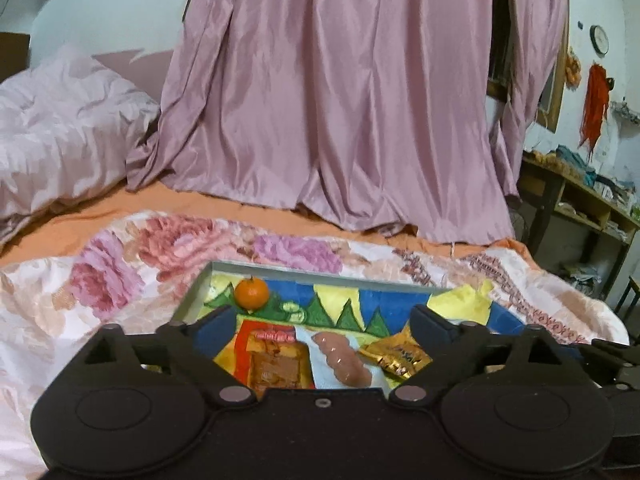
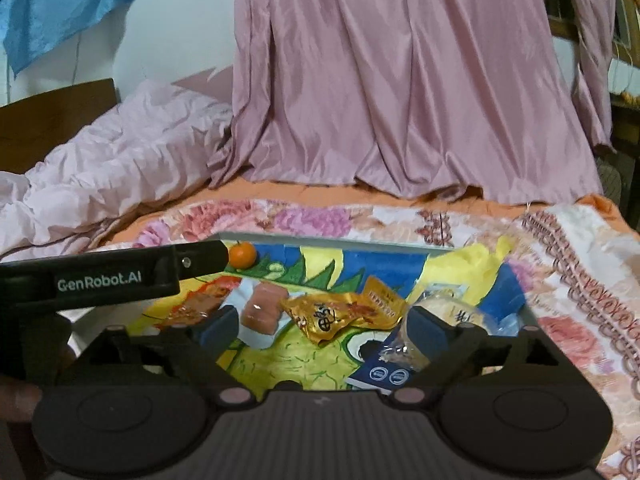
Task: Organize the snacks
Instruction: 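Open the left tool to drop the sausage pack while the right tool releases the gold bag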
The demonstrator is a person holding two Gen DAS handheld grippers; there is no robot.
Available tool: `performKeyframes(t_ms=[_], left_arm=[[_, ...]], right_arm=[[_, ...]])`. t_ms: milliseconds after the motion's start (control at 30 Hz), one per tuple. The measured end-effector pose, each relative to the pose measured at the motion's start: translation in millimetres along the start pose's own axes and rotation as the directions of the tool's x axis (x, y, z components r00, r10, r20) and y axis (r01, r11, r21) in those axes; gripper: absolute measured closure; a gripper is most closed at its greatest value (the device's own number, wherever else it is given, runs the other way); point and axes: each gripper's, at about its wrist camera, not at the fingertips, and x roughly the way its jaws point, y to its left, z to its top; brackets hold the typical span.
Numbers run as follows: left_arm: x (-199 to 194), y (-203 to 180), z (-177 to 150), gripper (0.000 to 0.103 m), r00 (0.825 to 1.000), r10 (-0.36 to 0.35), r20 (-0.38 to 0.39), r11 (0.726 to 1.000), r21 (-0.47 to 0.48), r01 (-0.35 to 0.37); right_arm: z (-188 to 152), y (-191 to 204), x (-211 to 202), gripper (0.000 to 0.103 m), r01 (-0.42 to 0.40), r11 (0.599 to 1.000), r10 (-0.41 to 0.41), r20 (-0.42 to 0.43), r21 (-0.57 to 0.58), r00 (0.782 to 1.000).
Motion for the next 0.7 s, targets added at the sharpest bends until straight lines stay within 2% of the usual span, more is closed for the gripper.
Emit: performKeyframes(t_ms=[100, 300, 700], left_arm=[[-10, -3, 5, 0.001, 1.0, -0.001, 0.01, 1.0, 0.01, 0.001], [-30, -4, 20, 0.001, 1.0, -0.007, 0.011, 1.0, -0.012, 0.007], [-95, -12, 36, 0.001, 0.998, -0.008, 0.058, 0.999, 0.036, 0.005]], right_arm=[[4, 4, -11, 0.003, 0.007, 1.0, -0.007, 0.003, -0.022, 1.0], [10, 12, -36, 0.0, 0.005, 1.0, -0.005, 0.022, -0.03, 1.0], [14, 27, -97, 0.0, -0.035, 0.999, 0.035, 0.082, -0.002, 0.996]])
